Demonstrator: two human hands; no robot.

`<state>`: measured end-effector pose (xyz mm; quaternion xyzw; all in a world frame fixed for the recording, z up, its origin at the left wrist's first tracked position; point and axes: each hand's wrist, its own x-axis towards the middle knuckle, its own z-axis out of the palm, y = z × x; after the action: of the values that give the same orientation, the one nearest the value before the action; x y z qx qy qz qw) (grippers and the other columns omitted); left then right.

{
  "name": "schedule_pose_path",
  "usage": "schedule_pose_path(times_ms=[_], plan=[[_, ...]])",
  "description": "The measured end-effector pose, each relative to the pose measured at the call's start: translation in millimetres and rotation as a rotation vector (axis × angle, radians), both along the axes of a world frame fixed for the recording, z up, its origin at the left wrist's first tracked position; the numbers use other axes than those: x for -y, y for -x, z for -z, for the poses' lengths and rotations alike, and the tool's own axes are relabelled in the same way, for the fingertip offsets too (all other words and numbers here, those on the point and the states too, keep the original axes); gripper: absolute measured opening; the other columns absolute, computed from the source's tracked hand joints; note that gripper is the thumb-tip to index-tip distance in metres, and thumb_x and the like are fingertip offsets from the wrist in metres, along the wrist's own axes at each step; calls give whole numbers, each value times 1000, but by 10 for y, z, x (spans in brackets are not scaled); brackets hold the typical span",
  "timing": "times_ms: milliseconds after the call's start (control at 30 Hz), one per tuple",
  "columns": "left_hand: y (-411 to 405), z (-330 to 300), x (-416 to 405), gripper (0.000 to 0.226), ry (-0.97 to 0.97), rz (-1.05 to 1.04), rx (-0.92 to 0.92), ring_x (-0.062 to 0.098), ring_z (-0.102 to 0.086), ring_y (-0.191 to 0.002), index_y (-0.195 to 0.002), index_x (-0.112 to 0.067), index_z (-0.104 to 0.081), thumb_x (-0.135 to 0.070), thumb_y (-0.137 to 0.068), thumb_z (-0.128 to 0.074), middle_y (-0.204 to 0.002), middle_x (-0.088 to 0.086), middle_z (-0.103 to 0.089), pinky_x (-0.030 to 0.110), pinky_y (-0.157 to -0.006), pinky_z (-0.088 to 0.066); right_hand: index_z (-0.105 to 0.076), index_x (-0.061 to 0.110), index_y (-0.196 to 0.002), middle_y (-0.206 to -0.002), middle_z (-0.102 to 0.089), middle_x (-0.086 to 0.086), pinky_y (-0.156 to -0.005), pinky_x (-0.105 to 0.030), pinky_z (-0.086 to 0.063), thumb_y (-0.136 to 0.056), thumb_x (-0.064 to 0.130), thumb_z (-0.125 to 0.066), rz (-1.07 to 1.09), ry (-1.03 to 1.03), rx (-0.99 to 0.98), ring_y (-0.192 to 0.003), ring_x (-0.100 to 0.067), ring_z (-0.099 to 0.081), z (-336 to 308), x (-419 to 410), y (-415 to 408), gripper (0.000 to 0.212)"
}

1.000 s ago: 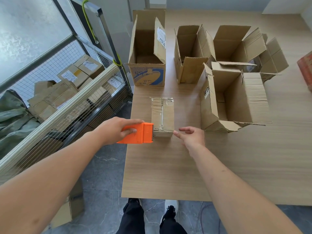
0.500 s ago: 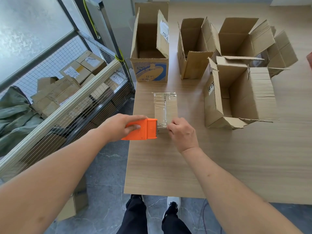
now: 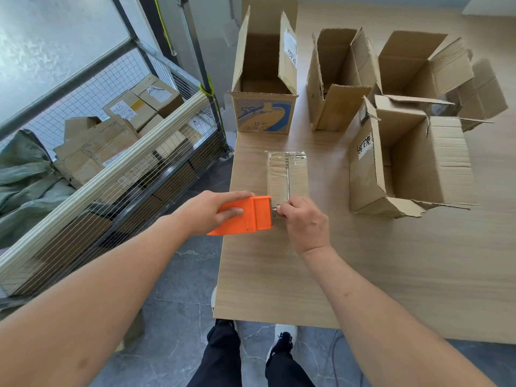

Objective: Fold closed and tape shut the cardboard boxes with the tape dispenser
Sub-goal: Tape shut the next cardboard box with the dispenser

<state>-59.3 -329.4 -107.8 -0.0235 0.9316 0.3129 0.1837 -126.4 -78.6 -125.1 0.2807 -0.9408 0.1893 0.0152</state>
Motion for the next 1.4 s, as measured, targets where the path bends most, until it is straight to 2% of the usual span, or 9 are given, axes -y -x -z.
schedule_pose_path(times_ms=[200,333,433,567,767,833,967,1133,1400], plan=[[-174,45,252,45,-21,-29,-11,2,-58,-82,-142,-67,-37,-58,-100,-50,-107,-22,-64,30,-70,-47,-62,14,-65,-69,-57,1,-40,-24,-35,-74,3,-82,-5,-80,-38,-72,-25,-59,-41,61,-25,26],[-115,30,180,42,85,-49,-17,1,-52,-68,-138,-70,-36,-61,-99,-50,-83,-19,-58,26,-58,-39,-58,15,-68,-71,-57,1,-41,-25,-35,-77,4,-79,25,-83,-17,-74,-25,-59,-90,98,-59,26],[-30,21,176,41,116,-29,68,8,-57,-75,-137,-70,-38,-61,-98,-50,-98,-10,-67,34,-67,-50,-58,14,-71,-73,-57,1,-44,-24,-33,-80,2,-76,3,-106,-8,-76,-26,-58,-97,83,-62,24],[-52,-5,212,42,118,-23,97,10,-62,-77,-139,-68,-35,-61,-99,-48,-109,-7,-69,37,-71,-55,-58,10,-73,-76,-58,-5,-47,-27,-32,-83,-4,-56,1,-102,15,-78,-30,-57,-100,129,-37,17],[-194,-26,270,43,111,-46,75,5,-55,-70,-141,-65,-38,-56,-100,-51,-106,-14,-66,26,-61,-40,-57,10,-70,-73,-58,-5,-47,-26,-26,-82,13,-27,-50,10,-53,-74,-29,-57,-105,119,-94,33],[-244,-20,252,42,104,-68,66,7,-56,-71,-140,-65,-39,-56,-101,-51,-105,-13,-68,28,-62,-41,-56,10,-66,-69,-57,-4,-47,-24,-24,-81,10,-31,1,22,-49,-69,-27,-56,-123,159,-89,28],[-96,-53,21,40,224,-89,55,20,-63,-96,-139,-61,-43,-57,-99,-49,-115,-7,-69,37,-75,-50,-57,15,-74,-79,-60,0,-52,-26,-27,-83,10,-74,20,-85,27,-79,-26,-57,-81,135,-67,20],[155,-187,-420,34,376,-86,55,28,-62,-112,-129,-45,-58,-49,-96,-51,-120,-3,-67,39,-80,-48,-62,17,-82,-91,-62,-1,-59,-31,-34,-89,46,-70,42,-133,90,-94,-24,-56,-66,222,-67,31],[356,-312,-844,20,522,-187,99,29,-63,-88,-95,-27,-64,-41,-89,-52,-98,1,-67,34,-67,-39,-60,17,-80,-92,-61,-3,-54,-32,-33,-90,16,-65,155,-196,105,-94,-30,-58,-66,440,-110,11]])
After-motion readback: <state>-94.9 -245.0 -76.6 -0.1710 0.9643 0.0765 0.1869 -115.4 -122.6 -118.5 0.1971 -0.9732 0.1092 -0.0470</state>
